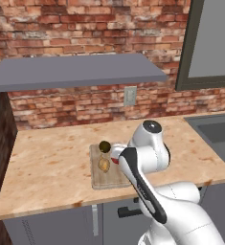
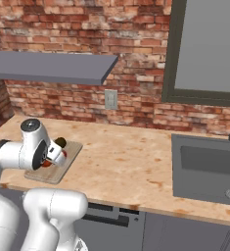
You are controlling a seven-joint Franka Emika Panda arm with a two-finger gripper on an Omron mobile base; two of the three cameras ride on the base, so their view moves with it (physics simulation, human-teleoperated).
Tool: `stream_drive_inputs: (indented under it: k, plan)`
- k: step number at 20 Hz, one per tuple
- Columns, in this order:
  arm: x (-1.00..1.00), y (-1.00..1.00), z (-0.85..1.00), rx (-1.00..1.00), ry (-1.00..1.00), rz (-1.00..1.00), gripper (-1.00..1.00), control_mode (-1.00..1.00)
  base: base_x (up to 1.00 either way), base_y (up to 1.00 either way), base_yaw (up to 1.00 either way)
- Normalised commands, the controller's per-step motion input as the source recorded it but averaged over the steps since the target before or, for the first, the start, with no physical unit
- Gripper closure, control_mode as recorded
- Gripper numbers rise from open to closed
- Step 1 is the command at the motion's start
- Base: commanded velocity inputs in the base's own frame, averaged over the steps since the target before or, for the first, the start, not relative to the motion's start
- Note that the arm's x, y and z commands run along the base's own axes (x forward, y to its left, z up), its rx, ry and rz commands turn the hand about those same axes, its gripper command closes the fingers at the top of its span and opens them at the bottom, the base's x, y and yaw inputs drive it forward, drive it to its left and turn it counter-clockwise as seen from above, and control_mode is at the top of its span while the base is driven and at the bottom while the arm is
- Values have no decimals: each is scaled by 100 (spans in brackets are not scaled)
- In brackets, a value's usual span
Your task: Place the avocado, onion, tomato, and bell pepper on the cutting board.
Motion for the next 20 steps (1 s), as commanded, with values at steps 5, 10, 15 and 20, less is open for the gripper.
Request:
stream_drive_inputs:
  k: [5, 10, 15, 20]
  plan:
    - [28, 9, -46, 0, 5, 0, 100, -100, 0, 0, 0]
    - [31, 20, -30, 0, 2, 0, 100, -100, 0, 0, 0]
    - [16, 6, -33, 0, 2, 0, 100, -100, 0, 0, 0]
    - [12, 5, -42, 0, 3, 0, 100, -100, 0, 0, 0]
